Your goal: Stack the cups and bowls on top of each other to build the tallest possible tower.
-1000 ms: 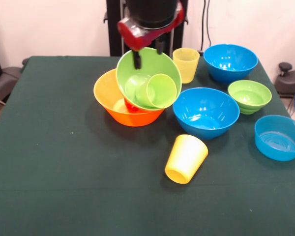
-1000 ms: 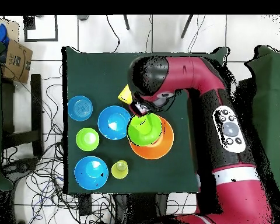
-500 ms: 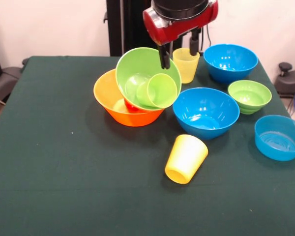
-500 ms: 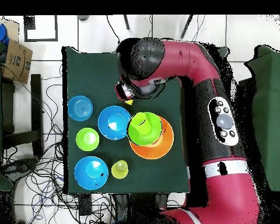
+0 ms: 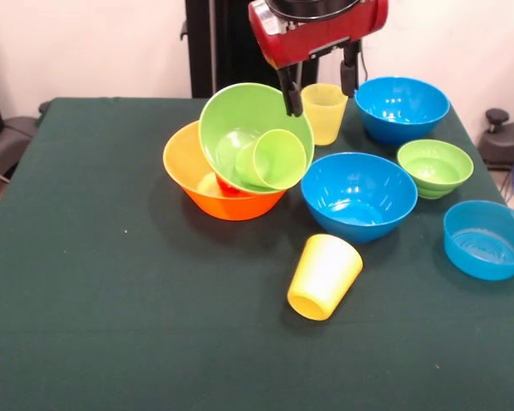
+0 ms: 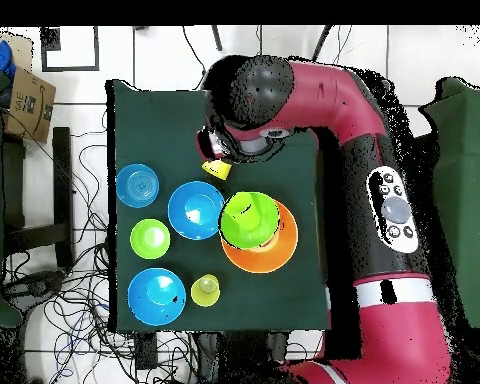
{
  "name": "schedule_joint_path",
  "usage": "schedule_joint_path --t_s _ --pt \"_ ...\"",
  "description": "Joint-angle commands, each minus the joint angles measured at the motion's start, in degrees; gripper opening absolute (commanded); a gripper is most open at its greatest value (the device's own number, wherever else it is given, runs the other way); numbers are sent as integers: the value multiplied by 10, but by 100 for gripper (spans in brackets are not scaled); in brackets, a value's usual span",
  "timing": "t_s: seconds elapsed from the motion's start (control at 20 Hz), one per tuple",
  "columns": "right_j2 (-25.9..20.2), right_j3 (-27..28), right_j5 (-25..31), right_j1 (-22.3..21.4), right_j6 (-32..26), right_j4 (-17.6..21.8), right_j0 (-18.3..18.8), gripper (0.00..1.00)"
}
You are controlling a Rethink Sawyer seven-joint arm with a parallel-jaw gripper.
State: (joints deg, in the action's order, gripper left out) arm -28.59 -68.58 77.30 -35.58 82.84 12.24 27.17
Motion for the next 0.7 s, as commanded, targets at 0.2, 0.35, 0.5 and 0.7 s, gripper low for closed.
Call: schedule_joint_path --t_s 0.2,0.35,0.5,0.7 --pt "27 -85 -125 10 90 -23 11 100" --pt "30 -85 -132 11 90 -28 9 100" --pt "36 -85 -139 10 95 -34 8 100" --pt "40 -97 -157 7 99 -43 8 100"
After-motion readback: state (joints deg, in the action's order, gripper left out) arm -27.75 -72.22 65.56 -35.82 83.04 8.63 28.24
